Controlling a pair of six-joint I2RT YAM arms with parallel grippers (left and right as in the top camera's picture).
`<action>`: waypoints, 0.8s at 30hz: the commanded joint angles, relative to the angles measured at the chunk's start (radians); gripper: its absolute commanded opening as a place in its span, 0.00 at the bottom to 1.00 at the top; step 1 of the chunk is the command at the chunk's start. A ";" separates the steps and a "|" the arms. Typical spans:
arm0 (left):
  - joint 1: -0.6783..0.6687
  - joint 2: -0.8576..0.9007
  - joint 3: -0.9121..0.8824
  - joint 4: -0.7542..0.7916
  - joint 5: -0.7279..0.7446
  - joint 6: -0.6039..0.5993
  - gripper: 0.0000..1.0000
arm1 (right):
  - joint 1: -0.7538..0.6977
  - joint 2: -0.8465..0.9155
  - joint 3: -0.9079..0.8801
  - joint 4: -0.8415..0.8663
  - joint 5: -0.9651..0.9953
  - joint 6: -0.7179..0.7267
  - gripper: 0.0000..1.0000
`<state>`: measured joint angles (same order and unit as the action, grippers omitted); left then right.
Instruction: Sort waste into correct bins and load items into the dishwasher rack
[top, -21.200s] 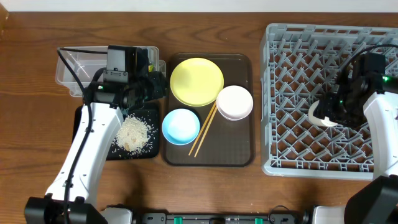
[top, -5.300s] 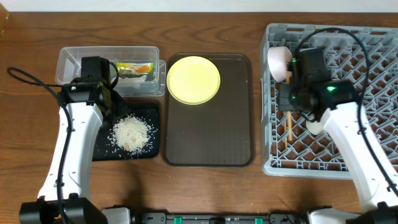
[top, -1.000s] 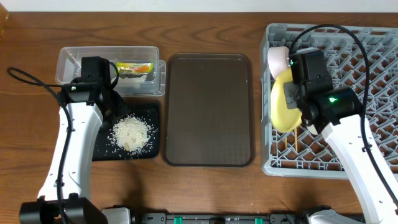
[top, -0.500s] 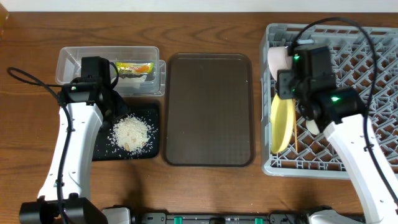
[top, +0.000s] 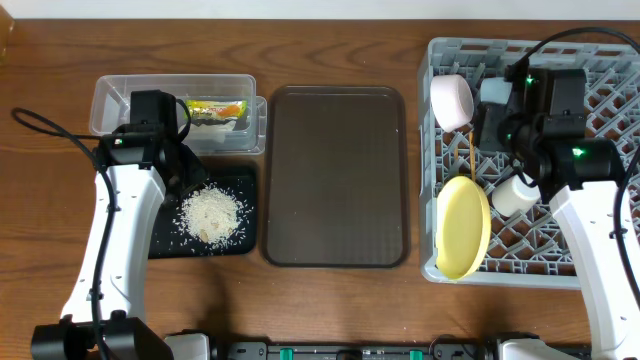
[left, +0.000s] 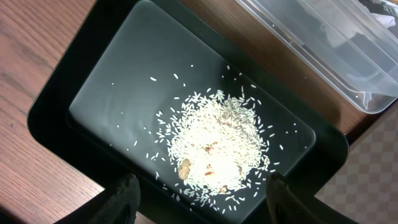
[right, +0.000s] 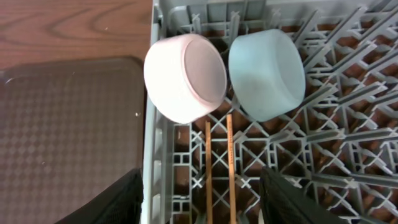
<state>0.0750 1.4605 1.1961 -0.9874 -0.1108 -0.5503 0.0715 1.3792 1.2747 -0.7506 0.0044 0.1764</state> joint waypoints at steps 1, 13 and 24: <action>0.002 -0.003 0.001 0.002 -0.002 -0.009 0.67 | -0.005 -0.001 0.004 -0.008 -0.021 0.009 0.58; 0.002 -0.003 0.001 0.001 -0.002 -0.008 0.67 | -0.005 -0.004 0.004 -0.117 -0.084 0.010 0.49; 0.002 -0.003 0.001 0.002 -0.002 -0.009 0.67 | -0.006 -0.018 0.004 -0.528 -0.103 0.037 0.49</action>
<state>0.0750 1.4605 1.1961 -0.9844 -0.1101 -0.5507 0.0715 1.3788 1.2739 -1.2549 -0.0940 0.1951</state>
